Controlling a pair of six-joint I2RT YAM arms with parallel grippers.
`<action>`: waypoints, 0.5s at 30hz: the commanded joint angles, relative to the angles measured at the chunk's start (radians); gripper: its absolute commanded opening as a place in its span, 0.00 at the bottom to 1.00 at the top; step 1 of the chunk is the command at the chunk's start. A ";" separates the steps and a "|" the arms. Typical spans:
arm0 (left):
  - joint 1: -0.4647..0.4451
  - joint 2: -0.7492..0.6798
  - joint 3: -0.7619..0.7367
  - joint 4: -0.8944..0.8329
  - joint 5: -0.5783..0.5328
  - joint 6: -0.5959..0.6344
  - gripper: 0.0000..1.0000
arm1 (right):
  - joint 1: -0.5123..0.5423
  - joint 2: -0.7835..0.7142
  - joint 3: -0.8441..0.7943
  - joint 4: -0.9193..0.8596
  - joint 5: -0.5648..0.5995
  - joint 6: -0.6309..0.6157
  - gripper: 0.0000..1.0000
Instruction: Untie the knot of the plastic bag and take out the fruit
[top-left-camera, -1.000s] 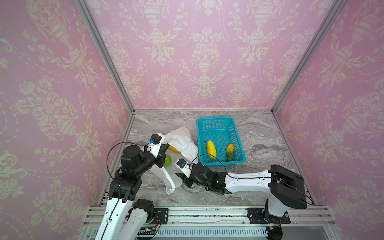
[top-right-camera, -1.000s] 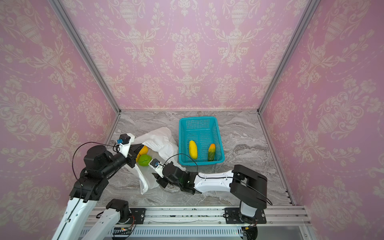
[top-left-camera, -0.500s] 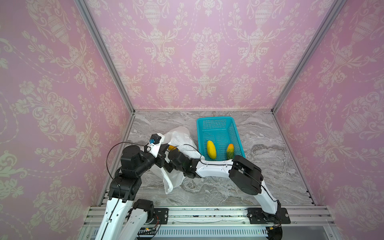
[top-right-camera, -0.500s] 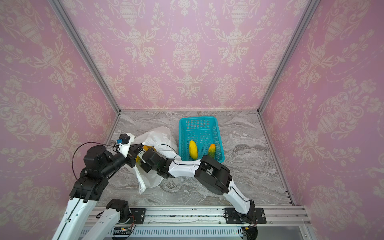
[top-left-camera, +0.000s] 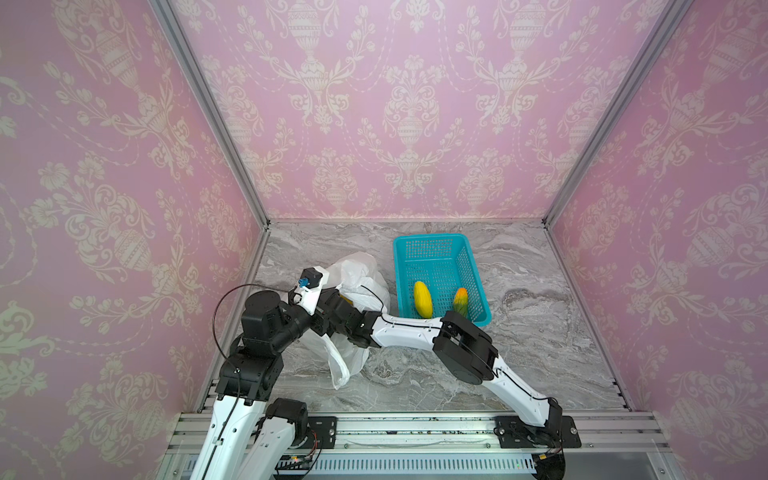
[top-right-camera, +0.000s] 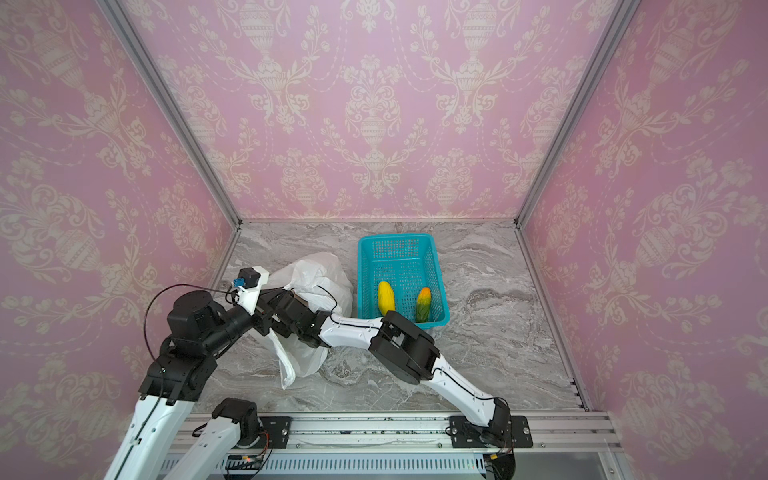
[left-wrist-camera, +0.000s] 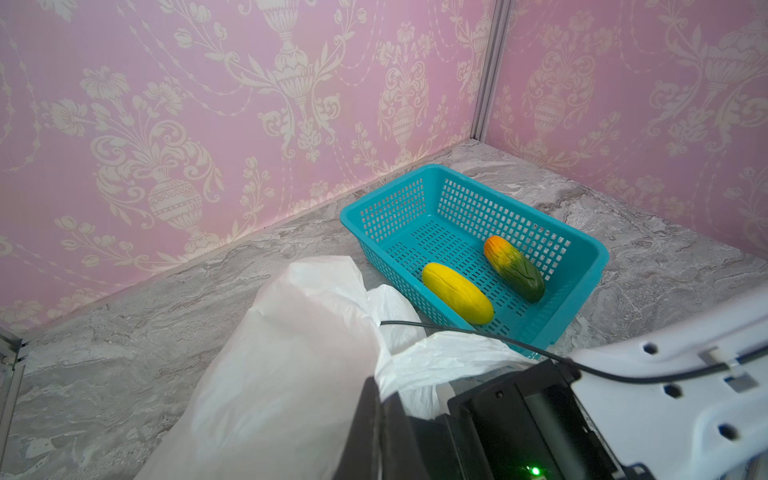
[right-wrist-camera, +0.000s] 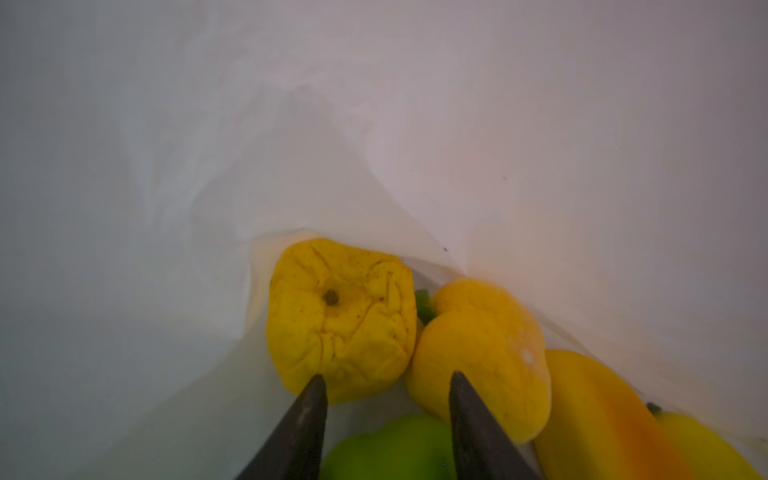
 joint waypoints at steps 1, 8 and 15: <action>0.007 -0.011 0.001 0.023 0.023 -0.023 0.00 | -0.016 0.044 0.120 -0.104 -0.061 -0.047 0.48; 0.007 -0.011 0.002 0.025 0.025 -0.026 0.00 | -0.028 0.071 0.155 -0.056 -0.010 -0.097 0.01; 0.008 -0.011 0.002 0.025 0.028 -0.026 0.00 | -0.020 0.065 0.128 -0.028 -0.015 -0.173 0.12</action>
